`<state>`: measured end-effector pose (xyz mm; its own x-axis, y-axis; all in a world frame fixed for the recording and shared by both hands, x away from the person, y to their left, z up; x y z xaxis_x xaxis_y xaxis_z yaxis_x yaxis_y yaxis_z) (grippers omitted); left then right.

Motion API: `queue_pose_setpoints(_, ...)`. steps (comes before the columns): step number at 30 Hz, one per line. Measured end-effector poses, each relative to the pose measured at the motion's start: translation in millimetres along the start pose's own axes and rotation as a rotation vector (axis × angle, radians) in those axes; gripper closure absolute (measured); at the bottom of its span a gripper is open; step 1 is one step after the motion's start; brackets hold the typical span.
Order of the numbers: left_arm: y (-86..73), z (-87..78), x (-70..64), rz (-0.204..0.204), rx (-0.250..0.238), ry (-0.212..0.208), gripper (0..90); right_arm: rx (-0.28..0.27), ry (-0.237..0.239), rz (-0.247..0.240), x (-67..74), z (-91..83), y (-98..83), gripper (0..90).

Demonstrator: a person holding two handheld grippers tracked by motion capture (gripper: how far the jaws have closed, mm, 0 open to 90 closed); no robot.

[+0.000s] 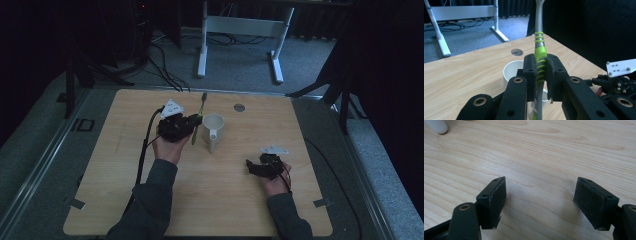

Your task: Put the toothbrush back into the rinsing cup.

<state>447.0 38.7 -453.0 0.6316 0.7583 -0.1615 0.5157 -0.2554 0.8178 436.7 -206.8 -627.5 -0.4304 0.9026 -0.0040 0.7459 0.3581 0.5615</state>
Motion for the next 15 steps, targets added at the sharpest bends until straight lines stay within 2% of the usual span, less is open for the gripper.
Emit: queue_pose_setpoints(15, 5.6, 3.4, -4.3, -0.01, -0.045, -0.015, 79.4, 0.0, 0.0, -0.003, 0.0, 0.2, 0.2, 25.6)
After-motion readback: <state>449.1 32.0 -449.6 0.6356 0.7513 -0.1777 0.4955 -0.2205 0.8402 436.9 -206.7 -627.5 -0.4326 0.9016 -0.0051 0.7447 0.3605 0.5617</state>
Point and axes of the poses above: each handheld gripper's, and its own axes: z roughly forward along the jaws, y roughly out of its top, x roughly to its left, the point moved 10 cm from there along z, roughly forward along the jaws, and after that the axes turned 13 degrees about x, right-handed, at the moved point
